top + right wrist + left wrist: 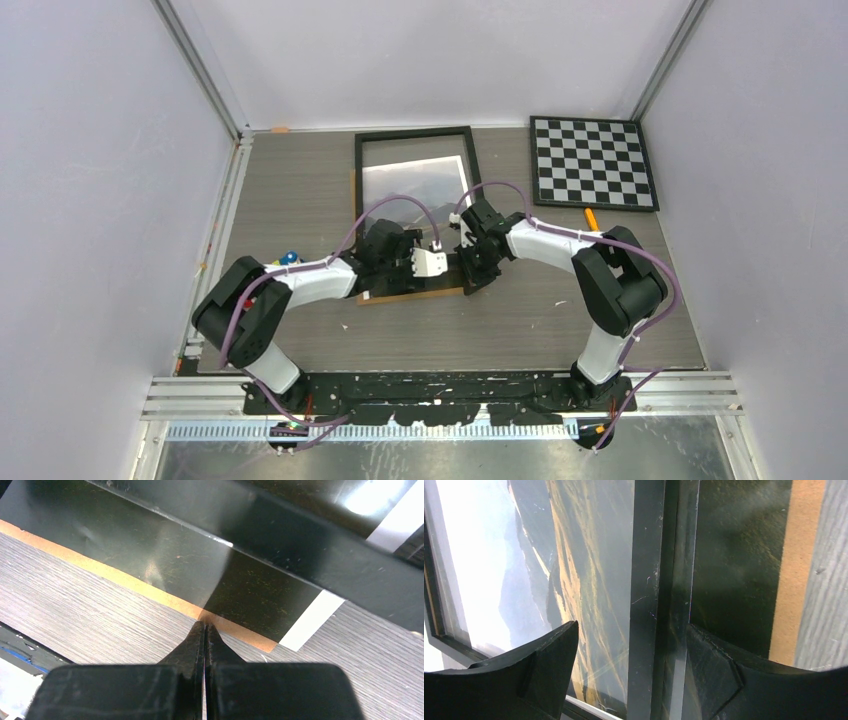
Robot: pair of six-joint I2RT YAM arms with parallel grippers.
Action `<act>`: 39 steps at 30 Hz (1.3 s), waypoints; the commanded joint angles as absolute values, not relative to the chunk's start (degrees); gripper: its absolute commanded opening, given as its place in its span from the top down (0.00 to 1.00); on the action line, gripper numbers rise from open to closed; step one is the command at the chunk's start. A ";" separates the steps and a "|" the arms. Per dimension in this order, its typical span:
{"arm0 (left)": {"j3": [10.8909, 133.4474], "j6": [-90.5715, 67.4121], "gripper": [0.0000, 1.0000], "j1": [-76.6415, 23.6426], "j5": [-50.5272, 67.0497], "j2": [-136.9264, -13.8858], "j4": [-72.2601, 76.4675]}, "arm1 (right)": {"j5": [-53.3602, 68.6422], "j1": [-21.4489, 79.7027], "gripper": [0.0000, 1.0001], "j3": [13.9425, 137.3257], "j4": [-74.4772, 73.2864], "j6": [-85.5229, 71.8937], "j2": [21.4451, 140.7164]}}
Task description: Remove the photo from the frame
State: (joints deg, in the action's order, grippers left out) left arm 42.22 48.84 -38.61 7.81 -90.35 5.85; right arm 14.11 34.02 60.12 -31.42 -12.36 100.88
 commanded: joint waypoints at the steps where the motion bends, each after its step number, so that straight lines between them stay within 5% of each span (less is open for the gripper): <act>1: 43.17 48.91 0.20 -37.93 4.08 -92.72 5.84 | 9.43 33.91 1.00 59.77 -33.53 -10.21 101.10; 5: 43.77 46.47 0.20 -37.88 7.12 -89.24 3.34 | 13.13 33.88 0.96 59.01 -32.12 -9.82 99.24; 14: 42.24 44.16 0.18 -37.95 11.99 -77.69 -5.69 | 26.50 28.70 0.48 58.69 -29.45 -14.82 87.57; 19: 40.34 44.27 0.18 -38.05 13.43 -72.14 -10.07 | 36.21 18.57 0.35 54.80 -27.94 -19.47 85.12; 26: 38.78 45.38 0.18 -38.17 12.38 -67.97 -12.48 | 43.63 9.32 0.34 50.72 -23.12 -23.01 91.38; 39: 39.59 44.25 0.18 -38.26 10.84 -67.90 -13.37 | 44.04 8.66 0.47 49.07 -11.93 -27.77 102.87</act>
